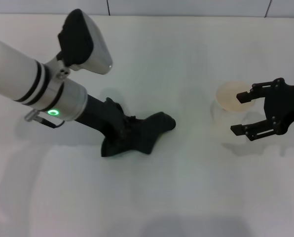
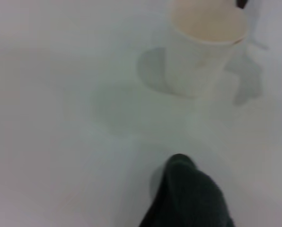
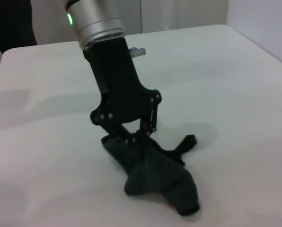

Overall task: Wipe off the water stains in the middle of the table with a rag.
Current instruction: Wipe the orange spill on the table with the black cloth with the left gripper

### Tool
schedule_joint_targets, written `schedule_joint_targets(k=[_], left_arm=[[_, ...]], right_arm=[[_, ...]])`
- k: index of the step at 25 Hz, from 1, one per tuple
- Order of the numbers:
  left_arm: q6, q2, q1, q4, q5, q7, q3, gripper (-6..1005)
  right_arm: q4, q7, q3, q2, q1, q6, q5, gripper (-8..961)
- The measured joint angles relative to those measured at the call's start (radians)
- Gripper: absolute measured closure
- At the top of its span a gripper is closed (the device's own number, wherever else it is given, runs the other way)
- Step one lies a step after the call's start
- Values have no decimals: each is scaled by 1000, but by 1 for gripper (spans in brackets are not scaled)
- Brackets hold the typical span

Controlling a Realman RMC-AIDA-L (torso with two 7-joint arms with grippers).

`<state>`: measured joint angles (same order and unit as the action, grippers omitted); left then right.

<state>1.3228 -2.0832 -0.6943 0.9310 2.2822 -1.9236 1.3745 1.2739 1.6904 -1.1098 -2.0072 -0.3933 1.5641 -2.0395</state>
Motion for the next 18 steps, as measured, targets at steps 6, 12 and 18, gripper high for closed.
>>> schedule_joint_targets(k=[6,12,18], left_arm=[[-18,5,20,7,93,-4,-113,880],[-20,5,21,7,120,9,-173,876],[-5,0,13,25,15,17,-7,872]], right_arm=[[10,0,4,0,-1,4,2,140],[17,4,7,3,-4,12,3,140],[29,6,19,2,0,20,4,141]])
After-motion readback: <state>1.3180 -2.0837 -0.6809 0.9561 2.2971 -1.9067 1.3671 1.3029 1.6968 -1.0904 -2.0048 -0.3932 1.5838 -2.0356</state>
